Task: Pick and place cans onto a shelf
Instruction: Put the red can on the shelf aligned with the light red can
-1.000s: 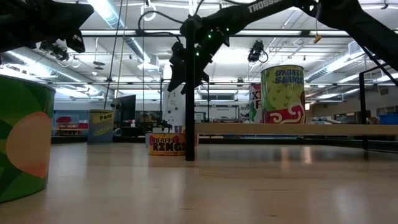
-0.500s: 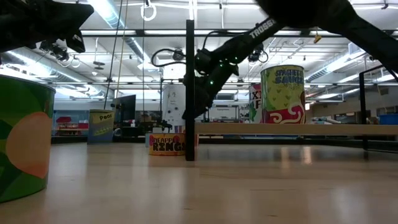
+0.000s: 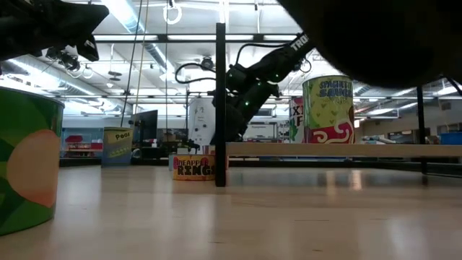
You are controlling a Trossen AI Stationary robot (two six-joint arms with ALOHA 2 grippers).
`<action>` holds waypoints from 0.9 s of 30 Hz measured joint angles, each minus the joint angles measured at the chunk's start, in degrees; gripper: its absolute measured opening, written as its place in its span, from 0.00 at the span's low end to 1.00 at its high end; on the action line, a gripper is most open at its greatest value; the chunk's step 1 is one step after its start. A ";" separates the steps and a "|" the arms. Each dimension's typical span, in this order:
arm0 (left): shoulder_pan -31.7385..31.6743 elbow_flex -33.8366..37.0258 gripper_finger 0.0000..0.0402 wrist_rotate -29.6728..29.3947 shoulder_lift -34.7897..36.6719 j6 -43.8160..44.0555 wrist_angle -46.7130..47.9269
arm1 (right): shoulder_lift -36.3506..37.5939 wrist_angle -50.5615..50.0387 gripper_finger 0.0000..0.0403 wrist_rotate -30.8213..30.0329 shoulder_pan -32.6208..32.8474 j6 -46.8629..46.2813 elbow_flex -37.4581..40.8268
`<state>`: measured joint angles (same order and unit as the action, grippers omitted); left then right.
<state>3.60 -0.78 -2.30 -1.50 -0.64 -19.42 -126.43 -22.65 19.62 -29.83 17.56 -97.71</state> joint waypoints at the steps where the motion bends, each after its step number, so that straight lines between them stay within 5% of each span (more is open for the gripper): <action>1: 0.00 0.00 0.03 0.00 0.00 0.00 0.00 | 0.20 0.06 0.99 -0.13 0.17 0.05 0.02; 8: 0.01 0.00 0.03 0.00 0.00 0.01 0.00 | 1.29 -0.38 0.99 2.31 1.79 0.55 0.02; 14: 0.00 0.00 0.03 0.02 0.00 0.00 0.00 | -0.85 1.36 0.99 -3.89 2.60 3.51 0.04; 27: 0.01 0.00 0.03 0.00 0.02 0.00 0.00 | -0.92 -0.18 0.95 -4.85 2.92 2.93 0.04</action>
<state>3.61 -0.78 -2.31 -1.48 -0.64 -19.42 -127.35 -22.83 14.77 -26.92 20.49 -97.67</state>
